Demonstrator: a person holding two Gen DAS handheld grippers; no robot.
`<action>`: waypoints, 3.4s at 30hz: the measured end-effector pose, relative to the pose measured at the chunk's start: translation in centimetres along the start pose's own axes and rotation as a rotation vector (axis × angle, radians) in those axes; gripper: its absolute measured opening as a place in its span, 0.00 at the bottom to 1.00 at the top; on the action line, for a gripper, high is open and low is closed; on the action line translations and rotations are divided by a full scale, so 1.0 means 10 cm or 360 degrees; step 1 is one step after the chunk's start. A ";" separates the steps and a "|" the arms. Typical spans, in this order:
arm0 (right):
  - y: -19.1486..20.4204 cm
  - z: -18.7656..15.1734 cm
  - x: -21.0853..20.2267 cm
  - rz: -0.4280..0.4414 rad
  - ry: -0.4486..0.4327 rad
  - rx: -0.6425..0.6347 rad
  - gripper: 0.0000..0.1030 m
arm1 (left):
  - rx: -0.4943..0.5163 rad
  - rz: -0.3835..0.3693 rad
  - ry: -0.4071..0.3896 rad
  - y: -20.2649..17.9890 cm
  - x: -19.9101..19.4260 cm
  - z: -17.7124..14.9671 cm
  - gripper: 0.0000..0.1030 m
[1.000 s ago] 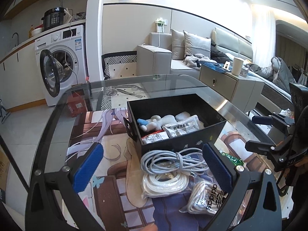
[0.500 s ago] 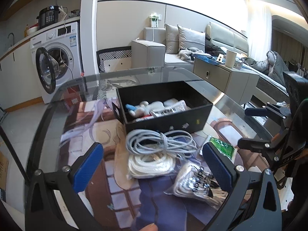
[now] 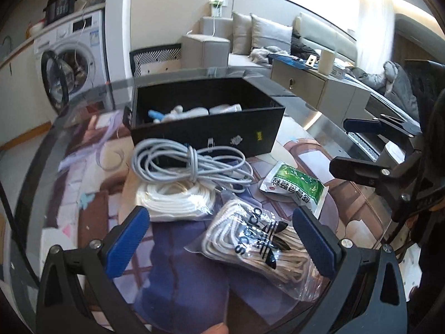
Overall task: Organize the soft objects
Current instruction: 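Move right tool to the green medicine packet while left tool approaches the adidas cord bag, then close right gripper on the green packet while left gripper grasps the adidas cord bag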
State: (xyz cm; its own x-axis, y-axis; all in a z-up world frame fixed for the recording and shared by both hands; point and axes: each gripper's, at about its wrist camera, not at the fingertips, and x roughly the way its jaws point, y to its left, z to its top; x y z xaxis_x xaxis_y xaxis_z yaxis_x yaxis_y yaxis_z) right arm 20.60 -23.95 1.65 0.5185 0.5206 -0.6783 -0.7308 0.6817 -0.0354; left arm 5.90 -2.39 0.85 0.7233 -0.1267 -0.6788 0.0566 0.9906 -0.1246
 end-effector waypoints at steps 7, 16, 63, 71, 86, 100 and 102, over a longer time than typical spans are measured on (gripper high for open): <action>-0.01 -0.03 0.10 0.0016 0.0039 0.0010 0.99 | 0.0018 0.0042 0.0046 -0.10 0.10 -0.05 1.00; -0.04 -0.08 0.24 0.0035 0.0095 0.0024 0.99 | 0.0137 0.0062 0.0098 -0.24 0.18 -0.14 1.00; -0.05 -0.16 0.32 0.0106 0.0164 0.0018 0.52 | -0.0055 0.0006 0.0182 0.01 0.13 -0.04 1.00; -0.12 -0.14 0.24 0.0097 0.0132 0.0041 0.52 | -0.0106 0.0108 0.0168 -0.17 0.23 0.03 1.00; -0.07 -0.13 0.24 0.0101 0.0125 0.0030 0.52 | -0.0013 0.0203 0.0252 0.00 0.24 -0.16 1.00; 0.00 -0.10 0.17 0.0119 0.0084 -0.0002 0.52 | 0.0031 0.0034 0.0202 0.02 0.05 -0.19 0.45; 0.00 -0.10 0.15 0.0117 0.0077 0.0002 0.52 | 0.0032 0.0032 0.0186 0.03 0.02 -0.18 0.45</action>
State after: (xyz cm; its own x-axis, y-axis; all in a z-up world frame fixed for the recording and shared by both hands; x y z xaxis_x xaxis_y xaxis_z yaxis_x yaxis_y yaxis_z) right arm 20.93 -23.65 -0.11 0.4413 0.5439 -0.7137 -0.7655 0.6432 0.0168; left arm 4.89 -2.18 -0.62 0.6392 -0.1110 -0.7610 0.0579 0.9937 -0.0963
